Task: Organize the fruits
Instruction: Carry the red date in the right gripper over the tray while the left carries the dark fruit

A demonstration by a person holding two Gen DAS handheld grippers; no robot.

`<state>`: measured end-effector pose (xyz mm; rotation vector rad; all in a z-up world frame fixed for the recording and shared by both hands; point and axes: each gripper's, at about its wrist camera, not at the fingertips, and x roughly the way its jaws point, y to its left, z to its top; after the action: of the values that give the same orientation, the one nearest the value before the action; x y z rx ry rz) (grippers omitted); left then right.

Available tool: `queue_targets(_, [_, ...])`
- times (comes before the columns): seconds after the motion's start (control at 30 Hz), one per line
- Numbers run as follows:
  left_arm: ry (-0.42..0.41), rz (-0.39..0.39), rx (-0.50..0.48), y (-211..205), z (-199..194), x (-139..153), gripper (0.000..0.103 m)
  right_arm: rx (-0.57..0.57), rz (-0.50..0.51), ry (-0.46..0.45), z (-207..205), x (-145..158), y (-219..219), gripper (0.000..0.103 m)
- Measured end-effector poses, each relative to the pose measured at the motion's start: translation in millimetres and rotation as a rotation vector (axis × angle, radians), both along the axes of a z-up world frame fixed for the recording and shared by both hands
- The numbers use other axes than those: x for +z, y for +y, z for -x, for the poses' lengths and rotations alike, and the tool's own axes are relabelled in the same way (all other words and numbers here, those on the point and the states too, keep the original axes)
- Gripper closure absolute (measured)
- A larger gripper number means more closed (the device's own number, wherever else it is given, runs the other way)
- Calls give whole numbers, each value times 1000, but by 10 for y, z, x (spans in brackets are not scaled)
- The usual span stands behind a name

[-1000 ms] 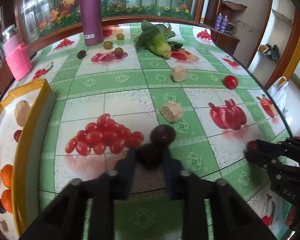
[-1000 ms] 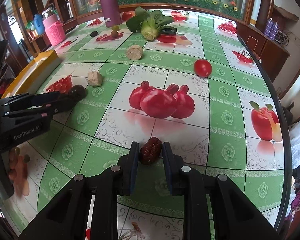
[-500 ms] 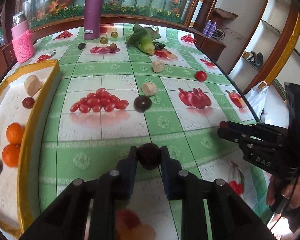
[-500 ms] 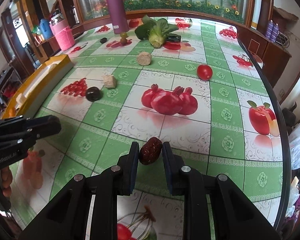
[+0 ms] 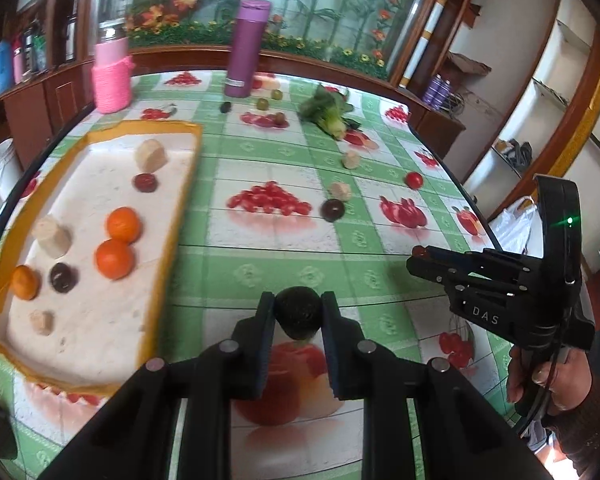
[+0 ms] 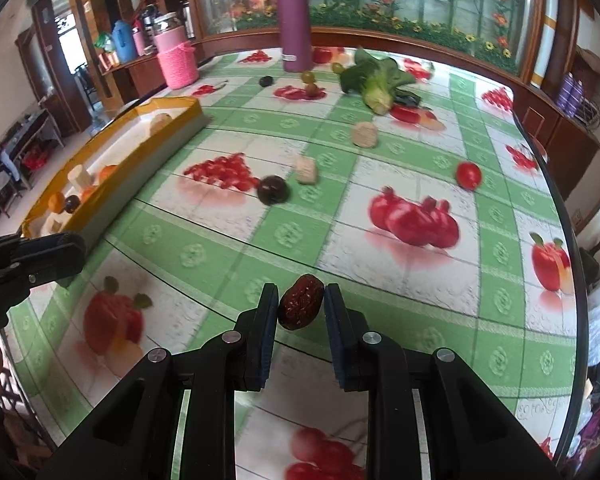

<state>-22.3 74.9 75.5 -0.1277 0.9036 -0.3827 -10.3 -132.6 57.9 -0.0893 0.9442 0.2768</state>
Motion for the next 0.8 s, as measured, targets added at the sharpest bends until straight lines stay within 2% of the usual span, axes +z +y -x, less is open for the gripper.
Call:
queue_targets(0.47, [23,-49,234,1064,-45,-113,78,241,-60,-23,-373,307,1277,80])
queue_targets(0.67, [53,-51,261,1236,-138,-239,78,306,-56,-9,-687,302,1729,80])
queue_targets(0.8, [69,-49,260,1249,-207,-310,78,329,-20,14,-902,167,1976,80])
